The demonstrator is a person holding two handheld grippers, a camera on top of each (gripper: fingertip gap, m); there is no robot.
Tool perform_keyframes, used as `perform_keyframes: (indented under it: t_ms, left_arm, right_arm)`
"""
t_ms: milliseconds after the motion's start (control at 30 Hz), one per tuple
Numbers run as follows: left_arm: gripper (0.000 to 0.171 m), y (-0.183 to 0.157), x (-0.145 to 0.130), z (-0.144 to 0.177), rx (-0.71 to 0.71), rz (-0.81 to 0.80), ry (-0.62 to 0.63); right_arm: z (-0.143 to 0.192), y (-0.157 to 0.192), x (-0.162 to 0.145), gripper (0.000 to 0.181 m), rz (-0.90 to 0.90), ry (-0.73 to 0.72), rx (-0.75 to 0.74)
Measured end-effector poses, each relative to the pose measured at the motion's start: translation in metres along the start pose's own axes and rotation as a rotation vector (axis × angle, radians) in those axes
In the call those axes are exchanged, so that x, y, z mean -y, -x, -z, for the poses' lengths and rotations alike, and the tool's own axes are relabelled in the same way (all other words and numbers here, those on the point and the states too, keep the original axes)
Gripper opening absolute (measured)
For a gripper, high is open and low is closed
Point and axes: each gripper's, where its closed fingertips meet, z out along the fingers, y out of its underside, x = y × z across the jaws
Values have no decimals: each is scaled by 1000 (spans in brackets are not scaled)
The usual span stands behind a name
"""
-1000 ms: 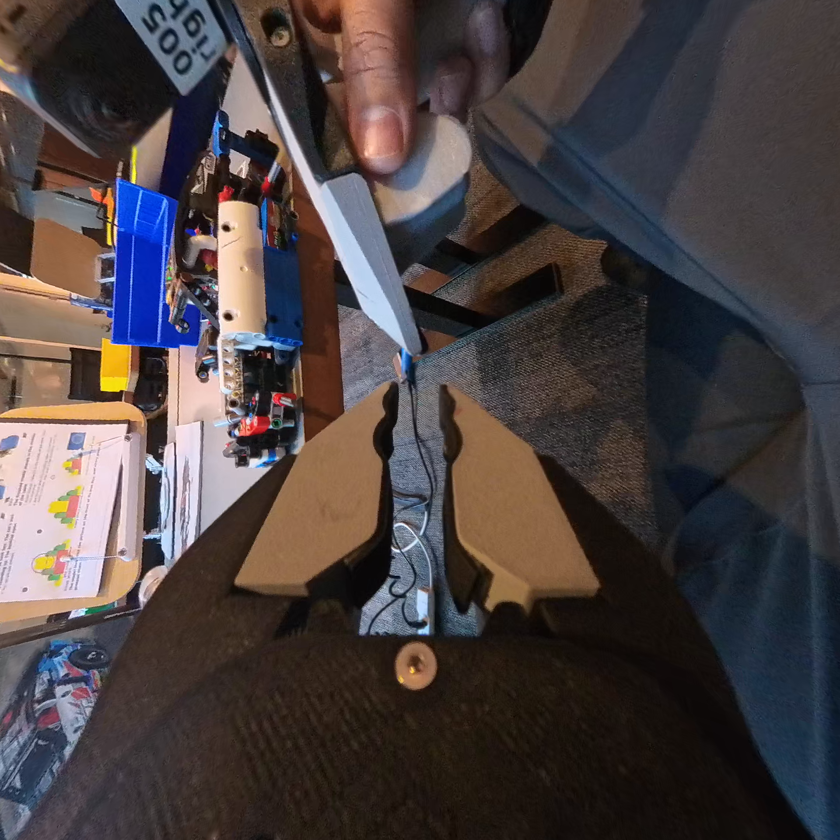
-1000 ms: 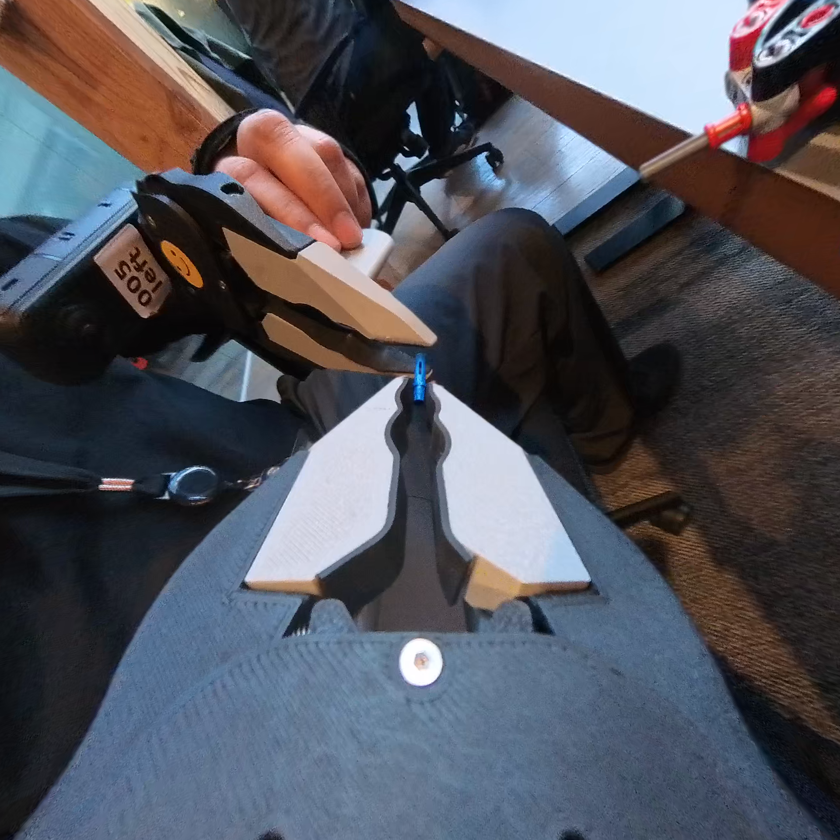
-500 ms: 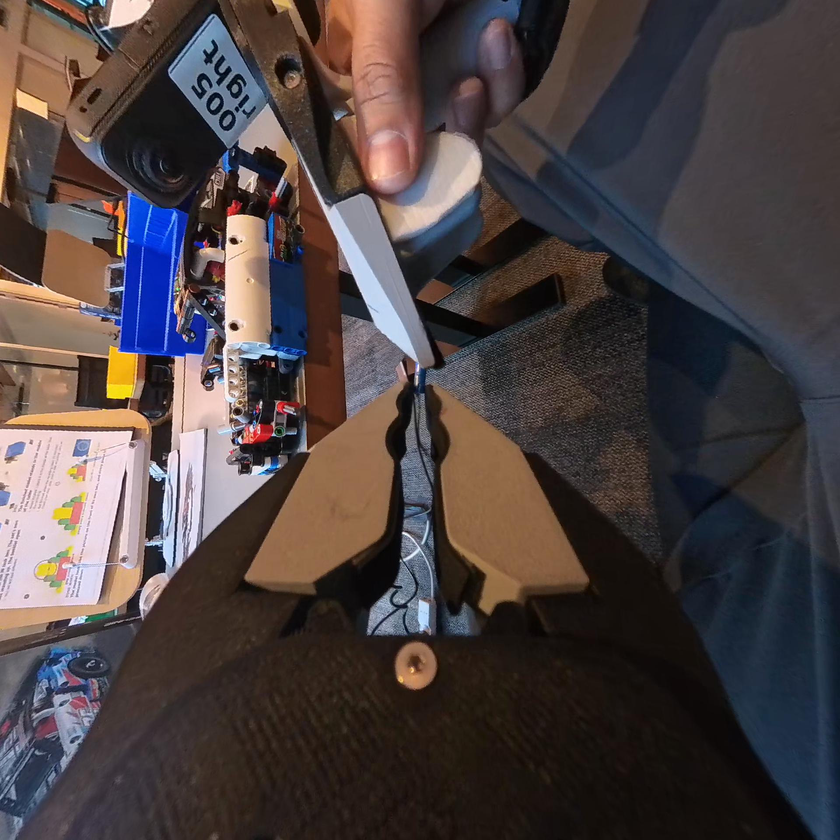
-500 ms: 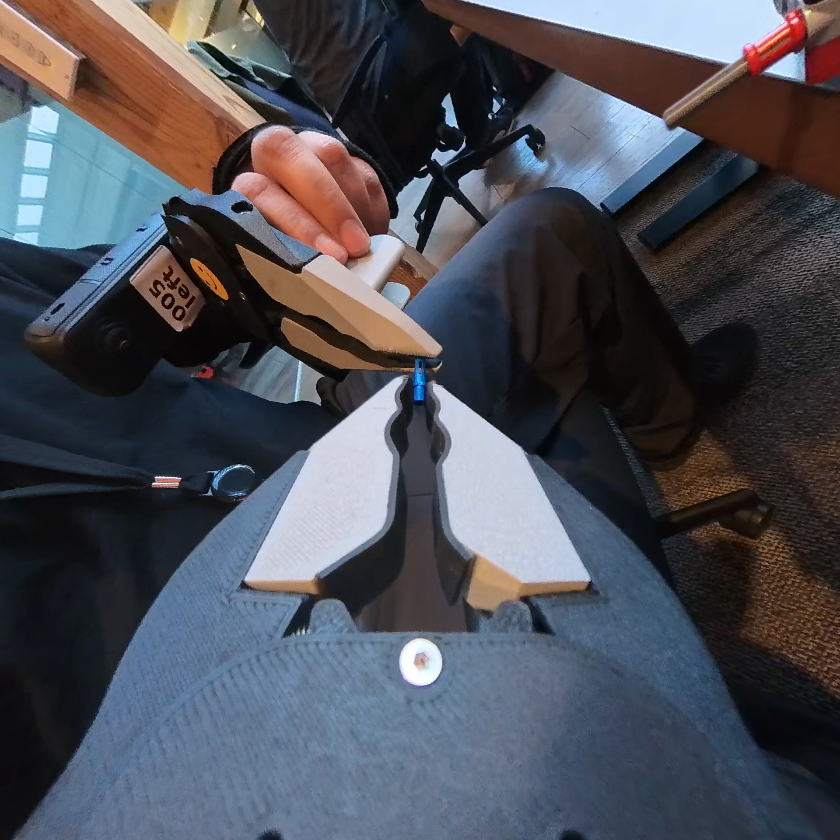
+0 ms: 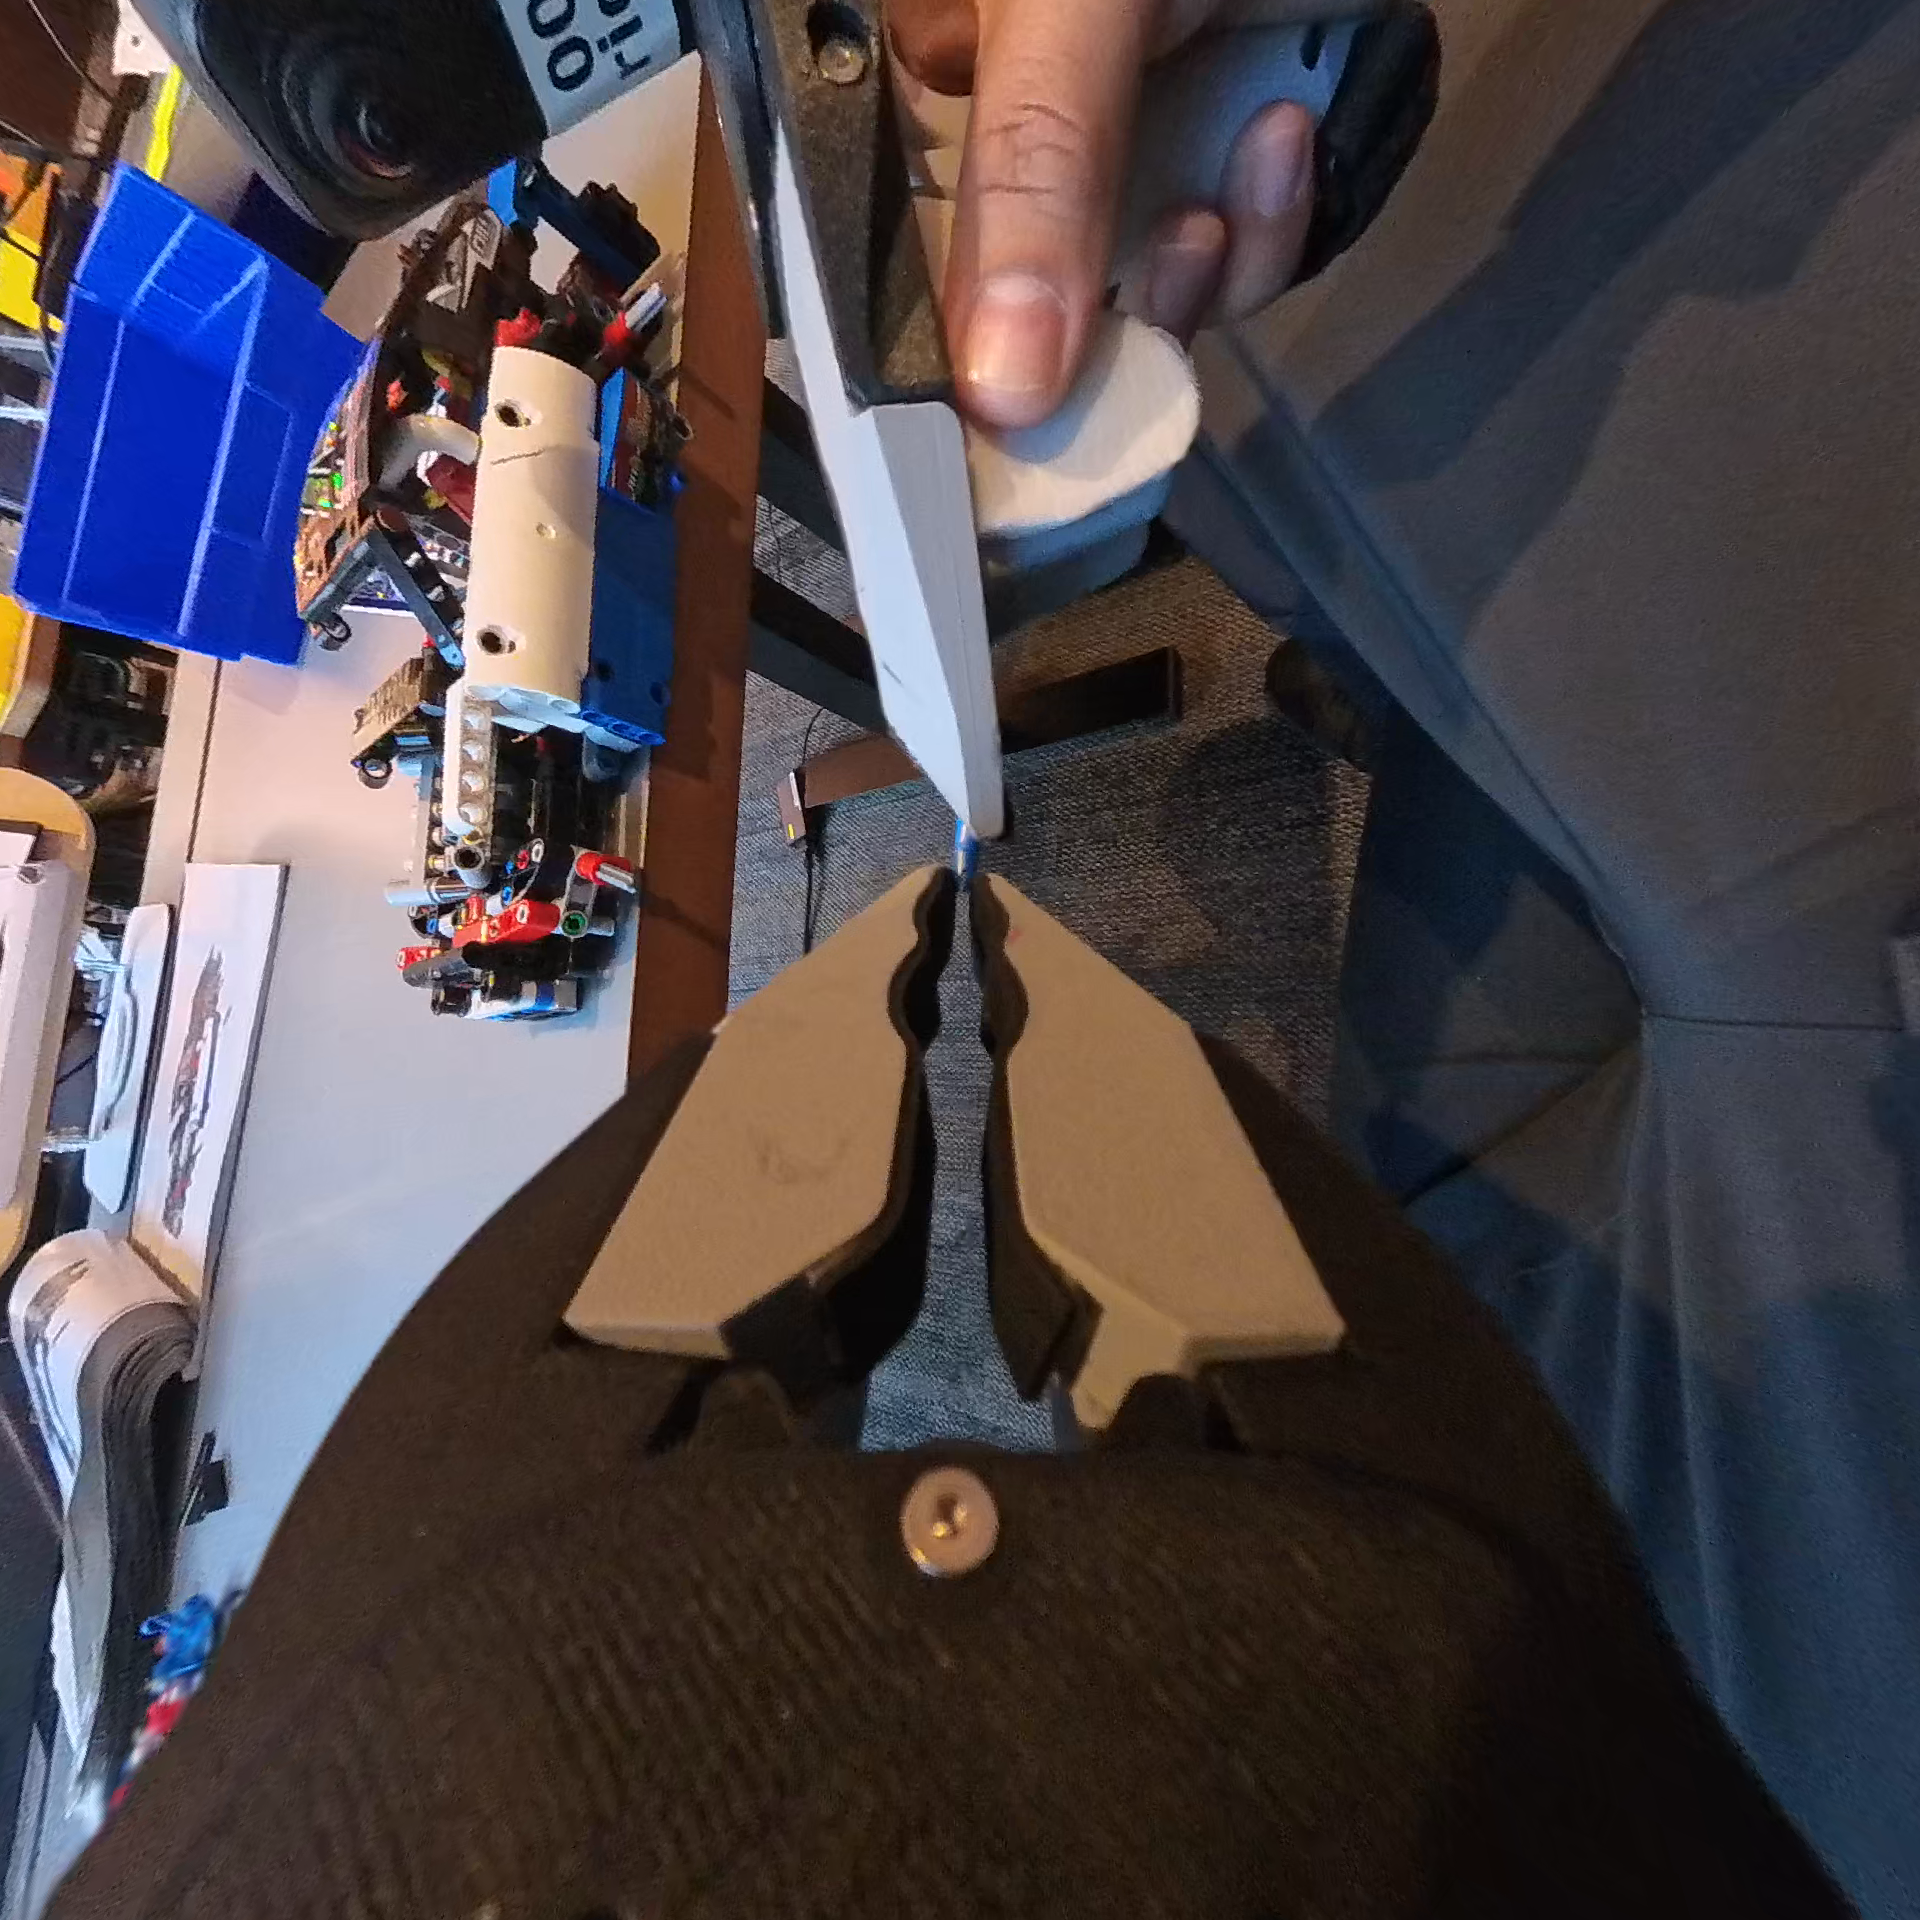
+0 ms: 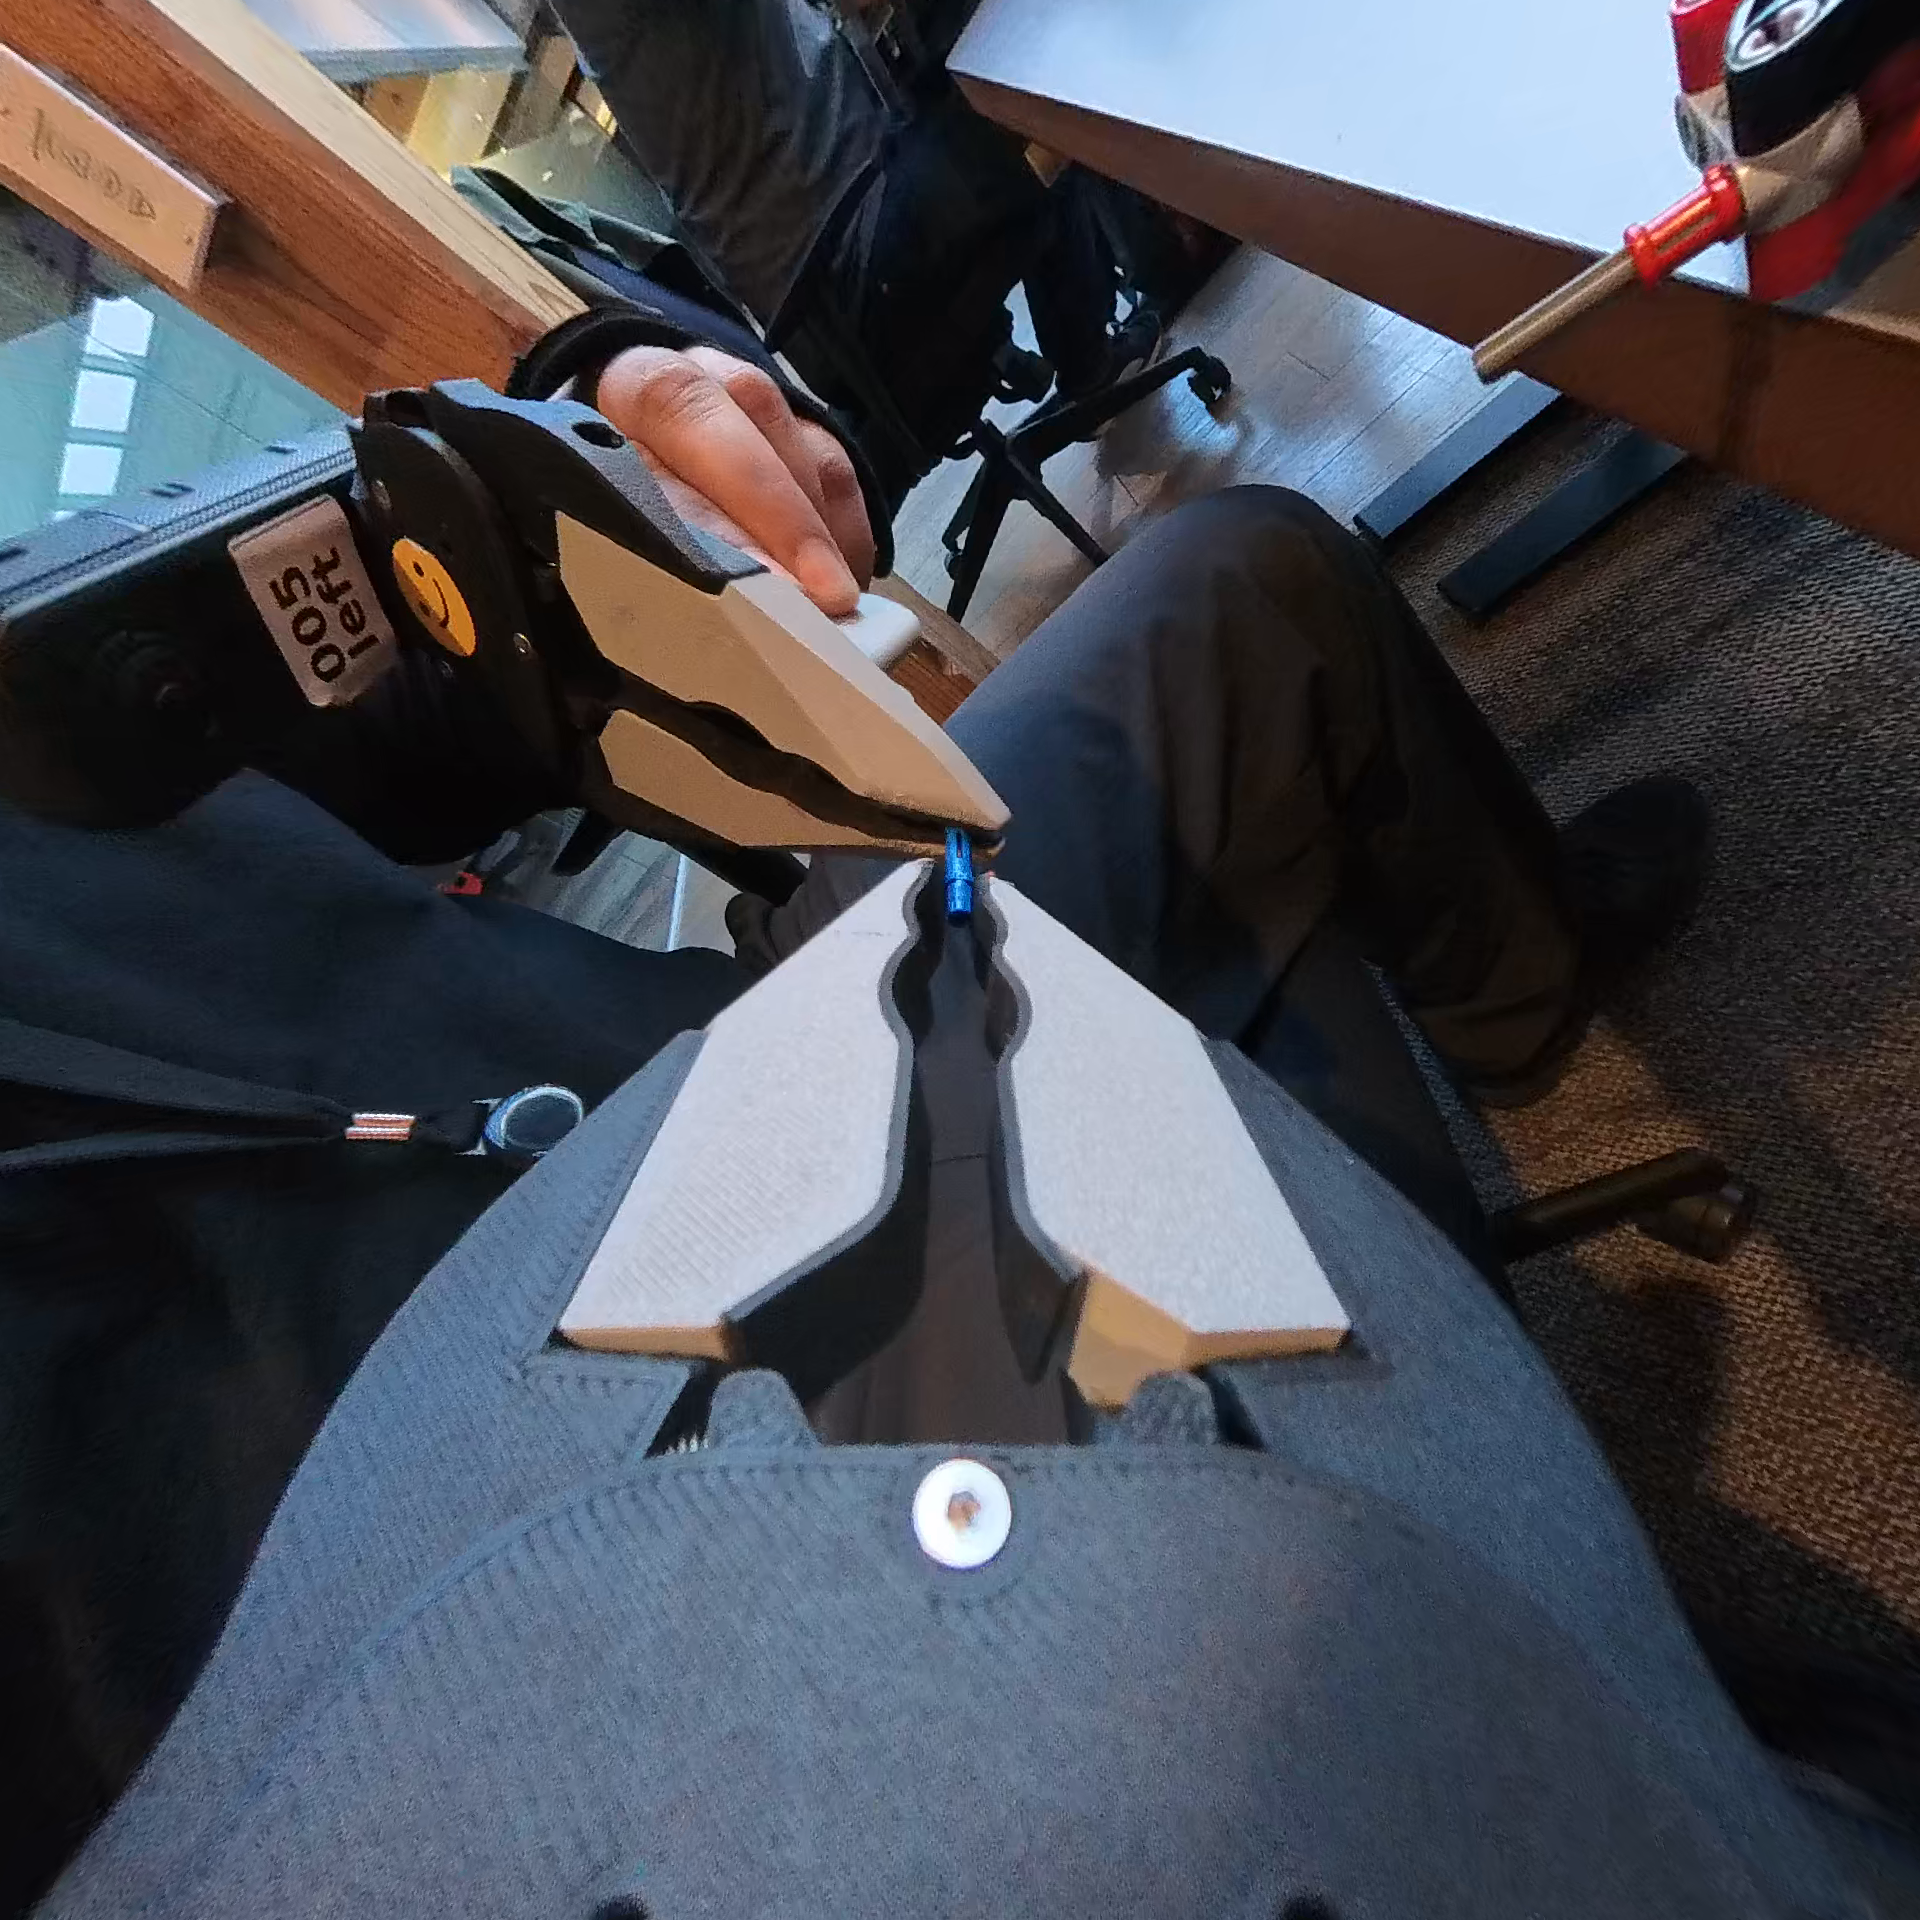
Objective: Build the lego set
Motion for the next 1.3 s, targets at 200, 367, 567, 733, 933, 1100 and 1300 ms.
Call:
perform_keyframes:
  t_ms: [200,367,567,733,933,1100,1300]
  left_arm:
    - [1,-1,-2,-1,-20,30,3]
    - [1,-3,-4,-2,-32,32,10]
    - [1,-2,-5,-3,-34,37,14]
    - [1,-3,-6,-4,-43,53,14]
    - [1,-3,-7,-4,-55,81,14]
    - [1,-2,-7,-4,-57,91,11]
    - [1,-2,-8,-4,-60,99,12]
  right_arm:
    - [0,-1,0,3,-8,-1,-4]
    - [-2,-3,-1,3,-18,2,-7]
    - [-2,-5,-1,3,-18,-3,-16]
    - [-2,-5,-1,3,-23,-7,-18]
    - [-3,-6,-1,3,-23,-9,-23]
    - [-3,-5,0,3,-26,-15,-22]
    - [-3,-6,0,3,-31,-19,-24]
